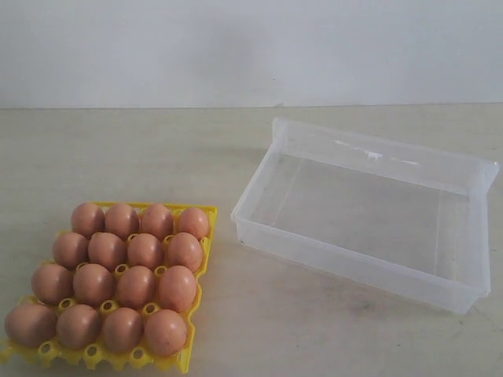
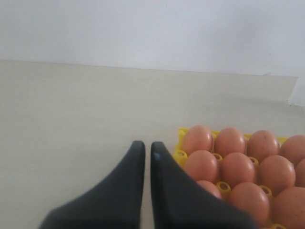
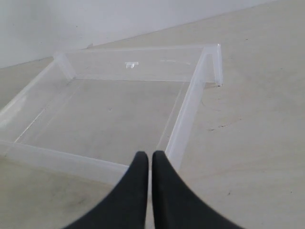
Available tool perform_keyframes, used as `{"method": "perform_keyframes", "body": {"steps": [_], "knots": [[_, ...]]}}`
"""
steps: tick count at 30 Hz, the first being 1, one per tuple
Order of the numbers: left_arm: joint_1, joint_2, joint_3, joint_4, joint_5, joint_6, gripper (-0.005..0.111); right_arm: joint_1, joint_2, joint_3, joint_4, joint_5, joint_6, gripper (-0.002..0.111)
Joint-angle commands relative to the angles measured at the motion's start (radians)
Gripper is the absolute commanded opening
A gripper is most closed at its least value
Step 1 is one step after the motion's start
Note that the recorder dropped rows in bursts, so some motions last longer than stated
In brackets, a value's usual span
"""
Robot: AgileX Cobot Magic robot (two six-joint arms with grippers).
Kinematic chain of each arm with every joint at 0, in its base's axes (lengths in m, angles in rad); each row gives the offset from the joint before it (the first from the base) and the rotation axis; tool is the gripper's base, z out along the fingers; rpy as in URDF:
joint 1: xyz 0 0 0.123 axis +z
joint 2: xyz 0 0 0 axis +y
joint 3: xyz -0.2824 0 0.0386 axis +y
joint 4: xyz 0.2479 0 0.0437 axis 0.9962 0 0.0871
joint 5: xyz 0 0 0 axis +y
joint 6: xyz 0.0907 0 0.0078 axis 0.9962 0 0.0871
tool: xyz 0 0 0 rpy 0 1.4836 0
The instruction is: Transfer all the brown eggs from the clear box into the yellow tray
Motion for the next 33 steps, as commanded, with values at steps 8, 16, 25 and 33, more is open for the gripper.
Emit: {"method": "perform_keyframes", "body": {"steps": [8,16,25,33], "knots": [[-0.005,-0.004,0.004,0.005,-0.003,0.0,0.004,0.0,-0.004,0.0,-0.002,-0.002,0.005,0.0],[0.161,-0.004,0.004,-0.125,0.021,0.0,0.004,0.0,-0.004,0.0,-0.001,-0.002,0.005,0.0],[0.115,-0.004,0.004,-0.136,0.127,0.015,0.004,0.0,-0.004,0.0,-0.002,-0.004,0.005,0.0],[0.04,-0.004,0.004,-0.143,0.12,0.041,0.004,0.0,-0.004,0.0,-0.002,-0.004,0.005,0.0]]}}
